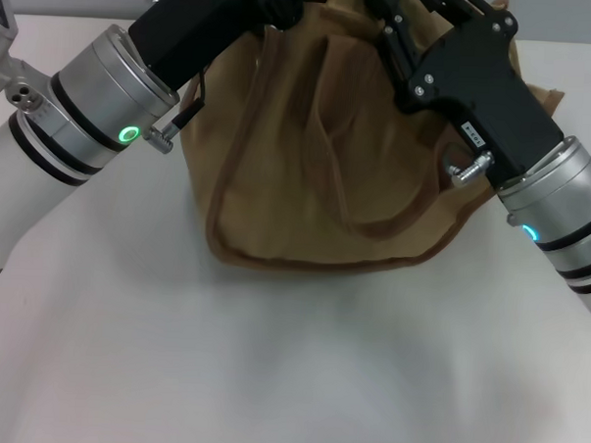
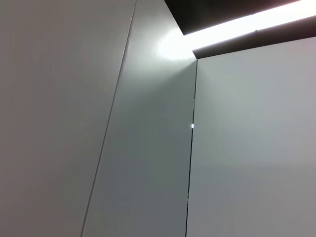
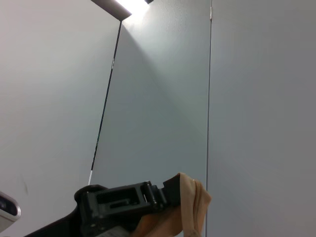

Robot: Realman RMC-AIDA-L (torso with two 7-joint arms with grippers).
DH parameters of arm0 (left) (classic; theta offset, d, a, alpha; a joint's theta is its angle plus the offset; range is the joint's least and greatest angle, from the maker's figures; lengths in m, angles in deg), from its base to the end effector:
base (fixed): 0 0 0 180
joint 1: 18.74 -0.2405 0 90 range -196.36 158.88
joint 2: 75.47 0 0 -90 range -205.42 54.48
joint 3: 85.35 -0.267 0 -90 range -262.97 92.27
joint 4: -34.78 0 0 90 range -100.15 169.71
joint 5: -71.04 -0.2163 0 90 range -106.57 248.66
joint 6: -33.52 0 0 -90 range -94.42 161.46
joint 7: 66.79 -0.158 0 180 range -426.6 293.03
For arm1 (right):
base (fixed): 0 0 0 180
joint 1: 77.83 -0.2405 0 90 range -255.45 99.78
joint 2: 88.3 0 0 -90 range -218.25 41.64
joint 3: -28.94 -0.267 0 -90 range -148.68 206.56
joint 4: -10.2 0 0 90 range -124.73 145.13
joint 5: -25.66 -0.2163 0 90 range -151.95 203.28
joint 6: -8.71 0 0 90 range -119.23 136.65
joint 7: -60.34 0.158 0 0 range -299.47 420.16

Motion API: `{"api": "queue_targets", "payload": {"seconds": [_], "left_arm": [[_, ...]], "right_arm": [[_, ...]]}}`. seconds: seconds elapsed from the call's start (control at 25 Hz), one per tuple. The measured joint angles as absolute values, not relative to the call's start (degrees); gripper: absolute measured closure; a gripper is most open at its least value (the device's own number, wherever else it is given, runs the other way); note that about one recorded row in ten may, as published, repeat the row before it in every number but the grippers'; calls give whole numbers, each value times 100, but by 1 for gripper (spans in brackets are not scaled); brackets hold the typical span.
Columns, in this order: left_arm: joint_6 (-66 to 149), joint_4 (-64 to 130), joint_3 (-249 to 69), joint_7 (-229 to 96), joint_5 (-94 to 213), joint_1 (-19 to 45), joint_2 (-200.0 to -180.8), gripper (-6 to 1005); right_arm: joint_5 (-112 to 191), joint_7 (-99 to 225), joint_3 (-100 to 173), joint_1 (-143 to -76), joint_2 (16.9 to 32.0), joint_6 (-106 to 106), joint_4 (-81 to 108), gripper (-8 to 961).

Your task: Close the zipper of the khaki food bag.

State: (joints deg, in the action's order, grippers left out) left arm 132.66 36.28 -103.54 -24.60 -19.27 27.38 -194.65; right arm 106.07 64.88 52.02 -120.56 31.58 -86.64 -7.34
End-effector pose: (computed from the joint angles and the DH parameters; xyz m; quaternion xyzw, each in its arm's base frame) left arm -0.1534 0.3707 -0.0302 -0.7674 -0.0858 -0.5958 0.2208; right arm 0.1759 0.3377 -0.0734 -0.7634 0.0116 0.5074 0.3997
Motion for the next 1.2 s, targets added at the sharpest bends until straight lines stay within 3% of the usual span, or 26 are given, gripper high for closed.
{"api": "queue_targets", "payload": {"seconds": [1.2], "left_arm": [[13226, 3685, -10354, -2521, -1932, 2741, -19465, 977]], "right_arm": [[10656, 6512, 4875, -12129, 3158, -8425, -777, 648]]}}
